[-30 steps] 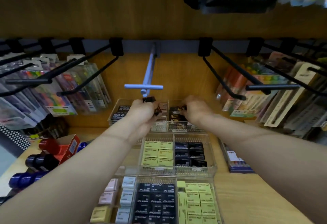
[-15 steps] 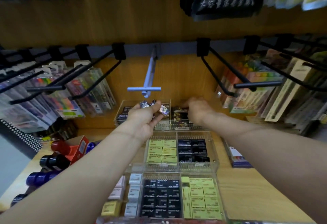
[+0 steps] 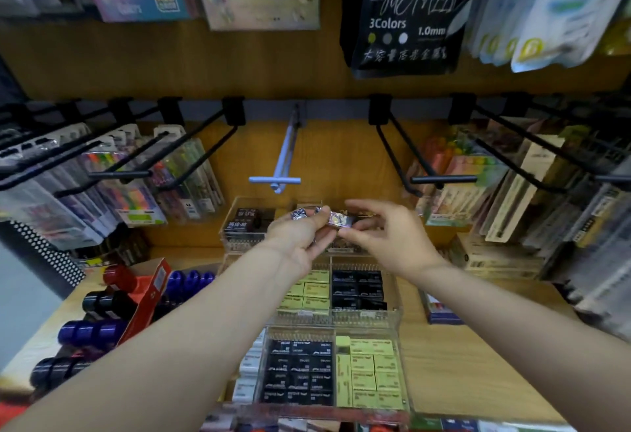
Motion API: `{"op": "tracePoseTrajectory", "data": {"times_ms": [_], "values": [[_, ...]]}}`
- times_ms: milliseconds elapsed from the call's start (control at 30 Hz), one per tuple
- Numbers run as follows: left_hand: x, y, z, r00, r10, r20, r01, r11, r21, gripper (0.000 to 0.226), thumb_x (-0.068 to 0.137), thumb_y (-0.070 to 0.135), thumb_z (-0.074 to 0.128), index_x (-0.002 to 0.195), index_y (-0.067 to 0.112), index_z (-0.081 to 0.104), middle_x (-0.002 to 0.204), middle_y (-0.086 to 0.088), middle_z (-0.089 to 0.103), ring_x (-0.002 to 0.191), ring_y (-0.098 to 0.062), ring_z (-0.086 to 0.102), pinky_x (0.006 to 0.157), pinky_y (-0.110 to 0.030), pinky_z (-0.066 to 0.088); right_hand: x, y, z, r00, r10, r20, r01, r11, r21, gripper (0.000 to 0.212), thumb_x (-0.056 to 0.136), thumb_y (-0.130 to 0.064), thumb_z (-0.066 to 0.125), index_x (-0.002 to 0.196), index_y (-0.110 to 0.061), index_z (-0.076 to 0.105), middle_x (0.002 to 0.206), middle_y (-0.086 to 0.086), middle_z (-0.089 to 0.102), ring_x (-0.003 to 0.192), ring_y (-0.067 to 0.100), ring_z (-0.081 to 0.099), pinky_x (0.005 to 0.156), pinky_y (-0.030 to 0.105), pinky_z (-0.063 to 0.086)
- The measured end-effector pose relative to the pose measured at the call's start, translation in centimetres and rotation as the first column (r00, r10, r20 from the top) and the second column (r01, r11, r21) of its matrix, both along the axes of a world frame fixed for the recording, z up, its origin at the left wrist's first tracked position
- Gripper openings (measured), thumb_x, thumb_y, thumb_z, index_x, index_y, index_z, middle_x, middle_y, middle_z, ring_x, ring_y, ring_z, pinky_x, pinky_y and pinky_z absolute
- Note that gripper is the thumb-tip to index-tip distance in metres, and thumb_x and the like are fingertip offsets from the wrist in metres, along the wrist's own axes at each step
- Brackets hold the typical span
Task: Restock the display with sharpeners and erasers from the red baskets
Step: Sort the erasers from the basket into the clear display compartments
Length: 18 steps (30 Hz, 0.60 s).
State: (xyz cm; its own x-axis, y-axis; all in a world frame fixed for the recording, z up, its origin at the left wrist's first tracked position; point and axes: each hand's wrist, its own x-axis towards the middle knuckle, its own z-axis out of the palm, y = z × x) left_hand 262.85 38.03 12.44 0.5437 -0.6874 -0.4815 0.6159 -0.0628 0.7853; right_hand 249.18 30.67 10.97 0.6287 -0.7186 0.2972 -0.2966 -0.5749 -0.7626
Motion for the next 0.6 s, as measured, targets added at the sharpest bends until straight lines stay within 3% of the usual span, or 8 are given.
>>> {"op": "tracePoseTrajectory", "data": {"times_ms": [67, 200, 300, 367, 467, 600], "values": [[-0.7, -0.3, 0.2, 0.999, -0.020, -0.027, 0.020, 1.000, -0.016, 0.031, 0.083, -0.002, 0.072, 0.111, 0.000, 0.060, 0.088, -0.012, 0.069, 0.073, -0.020, 0.070, 0.070, -0.032, 0.062, -0.1, -0.3, 0.2, 0.998, -0.055, 0.012, 0.056, 0.996, -0.068, 0.037, 0.078, -0.028, 0.082, 0.113, -0.024, 0.072, 0.104, -0.012, 0.066, 0.080, -0.009, 0.063, 0.074, 0.006, 0.049], [-1.1, -0.4, 0.4, 0.996, -0.043, -0.081, 0.040, 0.998, -0.040, 0.017, 0.089, 0.005, 0.067, 0.102, 0.000, 0.059, 0.094, -0.017, 0.065, 0.084, -0.025, 0.066, 0.071, -0.036, 0.060, -0.4, -0.9, 0.2, 0.995, -0.075, -0.069, 0.062, 0.982, -0.179, 0.031, 0.084, -0.027, 0.076, 0.114, -0.019, 0.072, 0.103, -0.006, 0.070, 0.081, -0.007, 0.059, 0.074, -0.003, 0.040], [-0.1, -0.3, 0.3, 0.997, 0.035, -0.068, -0.040, 0.997, -0.065, 0.025, 0.098, 0.013, 0.056, 0.121, 0.003, 0.054, 0.110, -0.017, 0.057, 0.095, -0.025, 0.060, 0.090, -0.043, 0.056, -0.4, -2.2, 0.1, 0.958, -0.166, -0.232, 0.111, 0.967, -0.231, 0.033, 0.089, -0.028, 0.070, 0.119, -0.015, 0.068, 0.107, 0.002, 0.072, 0.085, 0.005, 0.061, 0.081, 0.013, 0.047], [0.9, -0.2, 0.1, 0.998, 0.067, -0.017, -0.068, 0.995, -0.072, 0.027, 0.103, 0.014, 0.046, 0.127, 0.002, 0.053, 0.120, -0.016, 0.054, 0.096, -0.024, 0.054, 0.092, -0.040, 0.055, 0.4, -3.2, 0.0, 0.902, -0.208, -0.379, 0.125, 0.964, -0.233, 0.033, 0.090, -0.030, 0.068, 0.118, -0.012, 0.067, 0.110, 0.008, 0.070, 0.091, 0.014, 0.064, 0.085, 0.025, 0.052], [2.4, 0.1, -0.3, 0.994, 0.053, 0.094, -0.044, 0.994, -0.096, 0.029, 0.106, 0.017, 0.040, 0.126, 0.003, 0.055, 0.106, -0.010, 0.067, 0.093, -0.022, 0.060, 0.079, -0.033, 0.053, 2.5, -4.0, 0.2, 0.845, -0.220, -0.488, 0.152, 0.973, -0.174, 0.035, 0.092, -0.033, 0.065, 0.120, -0.013, 0.063, 0.117, 0.007, 0.063, 0.103, 0.021, 0.062, 0.090, 0.034, 0.053], [3.5, 0.2, -1.2, 0.958, -0.014, 0.286, 0.034, 0.997, -0.063, 0.022, 0.102, 0.021, 0.051, 0.119, 0.014, 0.063, 0.121, -0.011, 0.068, 0.119, -0.031, 0.060, 0.106, -0.047, 0.046, 4.5, -4.7, -0.4, 0.812, -0.179, -0.555, 0.139, 0.984, -0.114, 0.035, 0.092, -0.030, 0.066, 0.123, -0.016, 0.061, 0.120, 0.004, 0.060, 0.097, 0.016, 0.056, 0.077, 0.026, 0.044]]}}
